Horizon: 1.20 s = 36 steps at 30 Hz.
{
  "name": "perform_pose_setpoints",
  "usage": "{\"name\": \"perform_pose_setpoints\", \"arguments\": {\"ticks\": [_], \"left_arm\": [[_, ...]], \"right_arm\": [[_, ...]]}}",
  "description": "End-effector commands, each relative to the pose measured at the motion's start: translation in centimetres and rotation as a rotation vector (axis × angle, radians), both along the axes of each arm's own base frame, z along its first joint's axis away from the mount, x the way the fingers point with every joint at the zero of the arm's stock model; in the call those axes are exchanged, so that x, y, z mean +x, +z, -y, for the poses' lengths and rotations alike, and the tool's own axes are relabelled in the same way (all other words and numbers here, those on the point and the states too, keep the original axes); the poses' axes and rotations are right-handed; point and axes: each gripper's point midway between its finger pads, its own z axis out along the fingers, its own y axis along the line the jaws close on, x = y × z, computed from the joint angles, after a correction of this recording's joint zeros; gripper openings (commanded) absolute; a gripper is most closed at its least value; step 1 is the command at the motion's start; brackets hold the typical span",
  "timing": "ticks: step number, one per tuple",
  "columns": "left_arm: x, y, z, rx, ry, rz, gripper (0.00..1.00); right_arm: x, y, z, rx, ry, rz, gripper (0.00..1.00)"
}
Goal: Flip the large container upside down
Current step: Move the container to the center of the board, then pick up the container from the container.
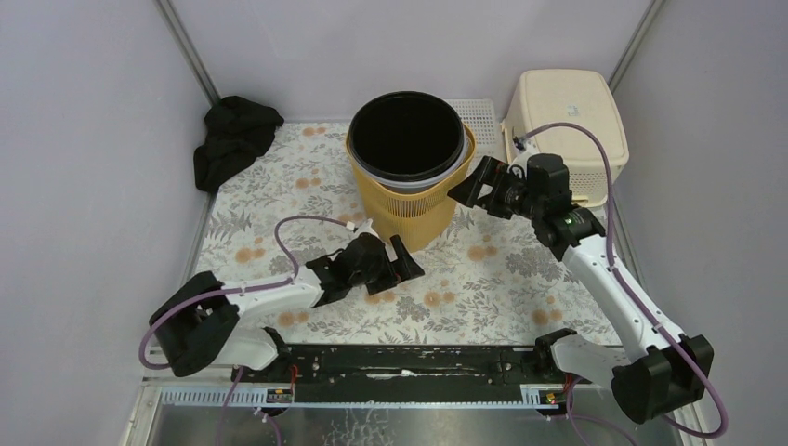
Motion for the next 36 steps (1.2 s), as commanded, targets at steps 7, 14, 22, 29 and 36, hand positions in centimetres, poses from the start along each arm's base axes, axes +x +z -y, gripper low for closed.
{"name": "perform_pose_setpoints", "arguments": {"ticks": [7, 14, 22, 29, 36], "left_arm": [[-0.9, 8.9, -2.8, 0.063, -0.027, 0.181, 1.0], [1.7, 20.3, -4.9, 0.123, 0.023, 0.433, 1.0], [10.3, 29.0, -8.7, 0.269, 0.178, 0.58, 1.0], [17.2, 30.7, -12.5, 0.24, 0.234, 0.54, 0.93], [20.8, 30.9, -12.1, 0.246, 0.206, 0.529, 0.86]], "right_arm": [[-0.2, 8.5, 2.0, -0.074, -0.04, 0.167, 1.0], [1.7, 13.8, 1.9, -0.087, -0.048, 0.251, 0.96], [6.2, 17.7, 2.1, -0.166, -0.109, 0.317, 0.66], [8.6, 15.3, 1.7, -0.215, -0.108, 0.241, 0.58], [9.0, 14.3, 1.3, -0.229, -0.095, 0.225, 0.58]]}}
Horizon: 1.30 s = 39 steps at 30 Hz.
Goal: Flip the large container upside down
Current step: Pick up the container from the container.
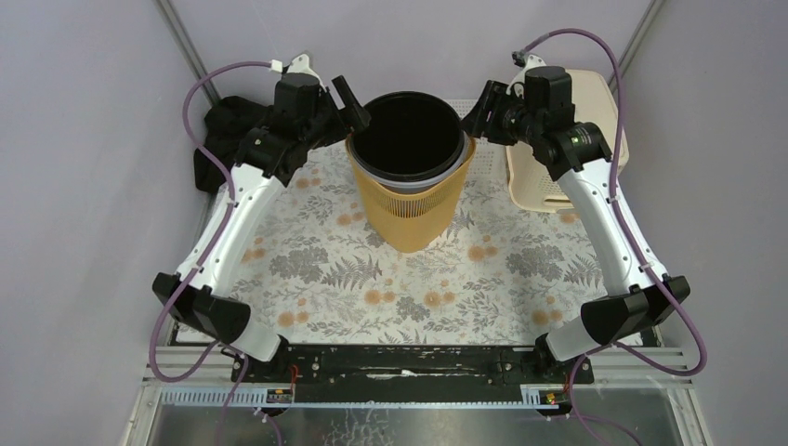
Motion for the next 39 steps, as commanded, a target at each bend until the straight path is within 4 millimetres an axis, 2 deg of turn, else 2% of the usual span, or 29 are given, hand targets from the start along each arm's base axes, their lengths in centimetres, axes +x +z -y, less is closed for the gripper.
{"name": "perform_pose_setpoints", "arguments": {"ticks": [1, 7, 11, 15, 22, 27, 30, 39], "left_arm": [[0.7, 0.9, 1.2, 0.017, -0.085, 0.01, 0.84], [1.0, -0.1, 0.9, 0.04, -0.07, -0.01, 0.7], [0.8, -0.6, 0.1, 0.076, -0.043, -0.022, 0.69], [1.0, -0.9, 0.1, 0.088, -0.047, -0.028, 0.66], [1.6, -0.9, 0.7, 0.124, -0.058, -0.03, 0.56], [1.7, -0.9, 1.5, 0.154, -0.065, -0.029, 0.53], [1.8, -1.3, 1.7, 0.164, -0.07, -0.037, 0.49], [1.6, -1.6, 1.6, 0.184, -0.072, -0.047, 0.4]], "right_arm": [[-0.1, 2.1, 0.4, -0.012, -0.002, 0.068, 0.58], [0.3, 2.0, 0.2, -0.078, -0.007, 0.074, 0.55], [0.5, 1.7, -0.9, -0.149, -0.006, 0.077, 0.55], [0.7, 1.0, -1.9, -0.217, -0.015, 0.065, 0.55], [1.5, -0.5, -1.5, -0.351, -0.087, 0.024, 0.55], [1.7, -0.8, -1.6, -0.379, -0.097, 0.016, 0.54], [1.8, -1.1, -1.8, -0.381, -0.091, 0.011, 0.49], [2.0, -1.6, -2.4, -0.374, -0.073, -0.001, 0.45]]}}
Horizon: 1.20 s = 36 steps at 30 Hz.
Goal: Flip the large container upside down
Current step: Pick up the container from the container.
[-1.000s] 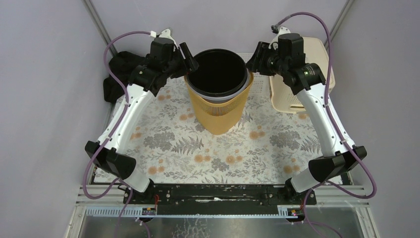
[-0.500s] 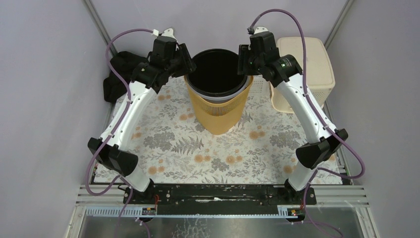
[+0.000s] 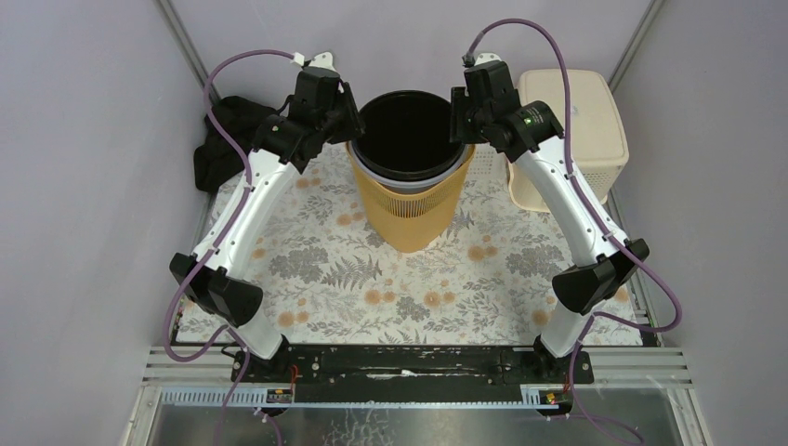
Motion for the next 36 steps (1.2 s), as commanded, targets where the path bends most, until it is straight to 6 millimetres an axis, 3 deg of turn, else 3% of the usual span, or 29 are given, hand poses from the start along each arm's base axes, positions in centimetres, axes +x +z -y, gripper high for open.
{"name": "perform_pose_setpoints", "arguments": {"ticks": [1, 5, 10, 16, 33, 36], "left_arm": [[-0.3, 0.3, 0.6, 0.017, -0.026, 0.004, 0.39], [-0.4, 0.0, 0.8, 0.015, -0.031, -0.004, 0.34], [-0.5, 0.6, 1.2, -0.002, -0.047, 0.003, 0.2], [-0.9, 2.8, 2.0, -0.05, -0.076, 0.037, 0.18], [-3.5, 9.3, 3.0, -0.176, -0.146, 0.146, 0.16], [-4.3, 10.9, 3.3, -0.209, -0.171, 0.174, 0.16]], "right_arm": [[0.4, 1.4, -0.5, 0.005, 0.005, 0.043, 0.44], [0.4, 1.0, -0.7, 0.004, 0.014, 0.029, 0.34], [0.4, 1.2, -0.9, 0.012, 0.018, 0.03, 0.25], [-0.1, 3.5, -1.0, 0.055, 0.032, 0.077, 0.14], [-2.3, 9.4, -1.3, 0.184, 0.088, 0.194, 0.06], [-3.9, 12.1, -1.0, 0.234, 0.115, 0.256, 0.06]]}}
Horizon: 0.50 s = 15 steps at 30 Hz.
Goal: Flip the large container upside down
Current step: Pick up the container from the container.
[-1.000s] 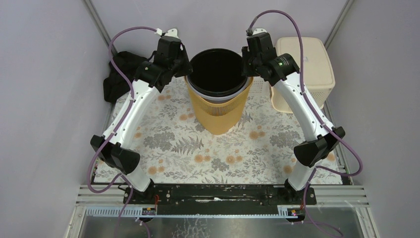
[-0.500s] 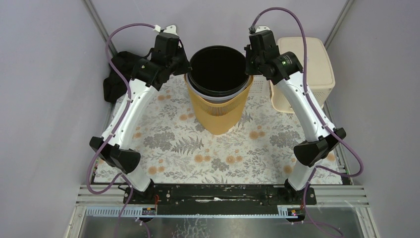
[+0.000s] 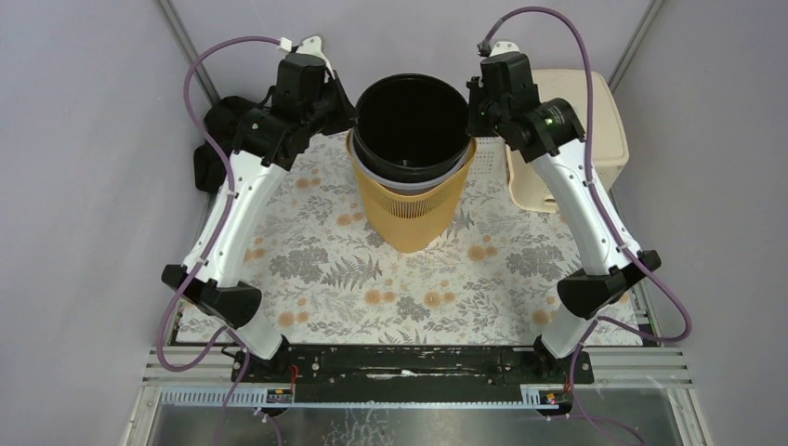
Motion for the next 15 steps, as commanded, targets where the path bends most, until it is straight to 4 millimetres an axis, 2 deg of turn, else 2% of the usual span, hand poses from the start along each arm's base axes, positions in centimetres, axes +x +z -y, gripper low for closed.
{"name": "perform_pose_setpoints", "arguments": {"ticks": [1, 5, 11, 15], "left_arm": [[-3.0, 7.0, 3.3, -0.172, -0.158, 0.145, 0.16], [-4.5, 9.2, 3.9, -0.231, -0.214, 0.197, 0.15], [-6.9, 13.0, 3.7, -0.306, -0.266, 0.297, 0.15], [-8.3, 15.0, 3.9, -0.353, -0.308, 0.347, 0.15]], "right_arm": [[-3.5, 9.6, -2.2, 0.232, 0.148, 0.229, 0.06], [-5.0, 11.8, -2.1, 0.287, 0.186, 0.291, 0.06], [-7.6, 14.9, -1.7, 0.358, 0.244, 0.395, 0.06], [-8.7, 16.4, -1.9, 0.394, 0.291, 0.441, 0.06]]}}
